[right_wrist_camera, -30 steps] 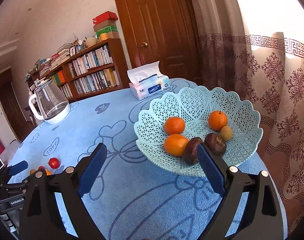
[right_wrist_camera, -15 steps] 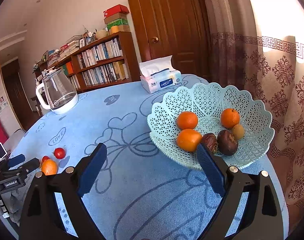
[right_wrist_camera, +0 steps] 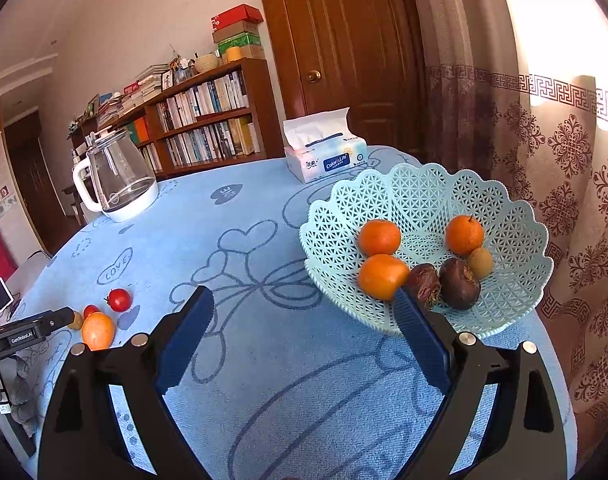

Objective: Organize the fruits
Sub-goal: 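Close the left tool around the brown kiwi on the cloth, then grasp the orange with the right tool while the left tool holds the kiwi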

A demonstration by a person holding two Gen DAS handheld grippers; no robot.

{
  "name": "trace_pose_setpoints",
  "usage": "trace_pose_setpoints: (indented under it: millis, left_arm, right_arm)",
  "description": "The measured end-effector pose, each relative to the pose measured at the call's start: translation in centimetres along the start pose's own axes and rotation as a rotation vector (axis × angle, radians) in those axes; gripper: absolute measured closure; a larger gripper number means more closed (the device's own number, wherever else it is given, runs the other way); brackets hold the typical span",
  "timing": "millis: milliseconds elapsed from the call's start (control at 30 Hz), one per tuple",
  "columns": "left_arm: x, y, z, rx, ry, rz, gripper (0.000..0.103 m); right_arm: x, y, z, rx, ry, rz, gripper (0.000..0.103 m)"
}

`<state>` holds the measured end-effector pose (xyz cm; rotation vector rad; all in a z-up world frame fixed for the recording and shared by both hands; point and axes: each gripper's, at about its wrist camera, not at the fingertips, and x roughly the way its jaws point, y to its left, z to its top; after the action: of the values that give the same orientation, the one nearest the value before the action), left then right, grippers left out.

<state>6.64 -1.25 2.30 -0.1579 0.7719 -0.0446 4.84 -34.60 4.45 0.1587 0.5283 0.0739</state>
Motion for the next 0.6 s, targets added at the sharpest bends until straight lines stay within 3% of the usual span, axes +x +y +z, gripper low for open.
trace_pose_setpoints:
  millis: [200, 367, 600]
  left_arm:
    - [1.6, 0.7, 0.1, -0.035, 0.067, -0.011, 0.055]
    - [1.6, 0.9, 0.0, -0.036, 0.067, -0.002, 0.072]
    - [0.8, 0.1, -0.2, 0.003, 0.034, 0.001, 0.074]
  right_arm:
    - [0.1, 0.0, 0.0, -0.004, 0.001, 0.001, 0.011]
    - [0.1, 0.0, 0.0, -0.005, 0.002, 0.001, 0.011]
    - [0.2, 0.1, -0.1, -0.007, 0.002, 0.002, 0.011]
